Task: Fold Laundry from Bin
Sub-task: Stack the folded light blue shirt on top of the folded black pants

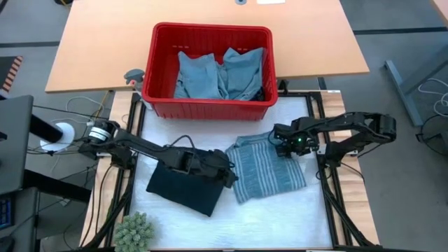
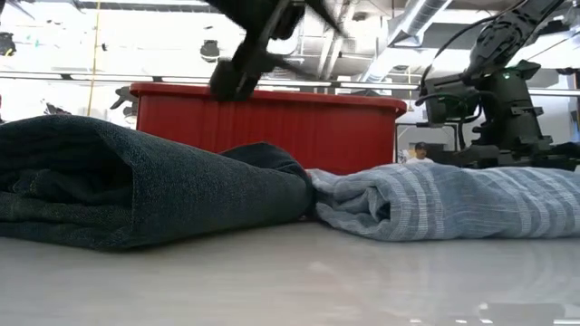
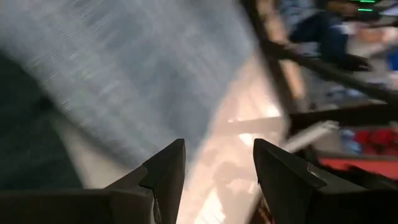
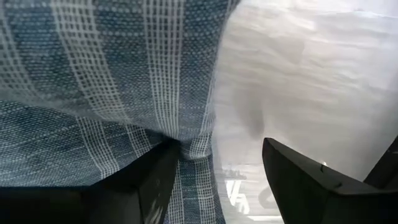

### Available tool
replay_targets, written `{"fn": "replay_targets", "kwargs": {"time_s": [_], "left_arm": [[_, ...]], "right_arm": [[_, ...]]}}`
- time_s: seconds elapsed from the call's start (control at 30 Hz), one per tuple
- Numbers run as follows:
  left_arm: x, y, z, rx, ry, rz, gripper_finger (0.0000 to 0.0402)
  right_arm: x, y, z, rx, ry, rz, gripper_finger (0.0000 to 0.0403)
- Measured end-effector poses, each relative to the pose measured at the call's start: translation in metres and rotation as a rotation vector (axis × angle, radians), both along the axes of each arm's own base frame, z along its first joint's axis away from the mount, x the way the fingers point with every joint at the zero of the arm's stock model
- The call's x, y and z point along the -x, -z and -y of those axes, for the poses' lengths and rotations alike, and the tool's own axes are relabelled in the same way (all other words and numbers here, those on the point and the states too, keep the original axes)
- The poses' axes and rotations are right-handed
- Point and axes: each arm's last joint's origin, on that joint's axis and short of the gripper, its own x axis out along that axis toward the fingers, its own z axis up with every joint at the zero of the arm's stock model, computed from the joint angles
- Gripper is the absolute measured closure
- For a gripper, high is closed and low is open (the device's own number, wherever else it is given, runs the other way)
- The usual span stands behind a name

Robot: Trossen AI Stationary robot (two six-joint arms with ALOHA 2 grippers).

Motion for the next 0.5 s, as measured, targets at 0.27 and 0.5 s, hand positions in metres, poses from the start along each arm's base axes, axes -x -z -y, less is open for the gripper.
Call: {"fn": "replay_targets", "kwargs": {"time_s": [0.27,0.5], "left_arm": [[-0.025,0.024,0.009,0.15,-0.12,0.172,0.0223],[-0.029,0.055,0.017,0.205,-0.07,-0.012,0.0223]], "right_arm": [[0.0,0.0,0.001,0.013,-0.011,0.001,0.0138],[0.0,0.0,0.001,0.011,-0.045,0.005,0.0137]]}}
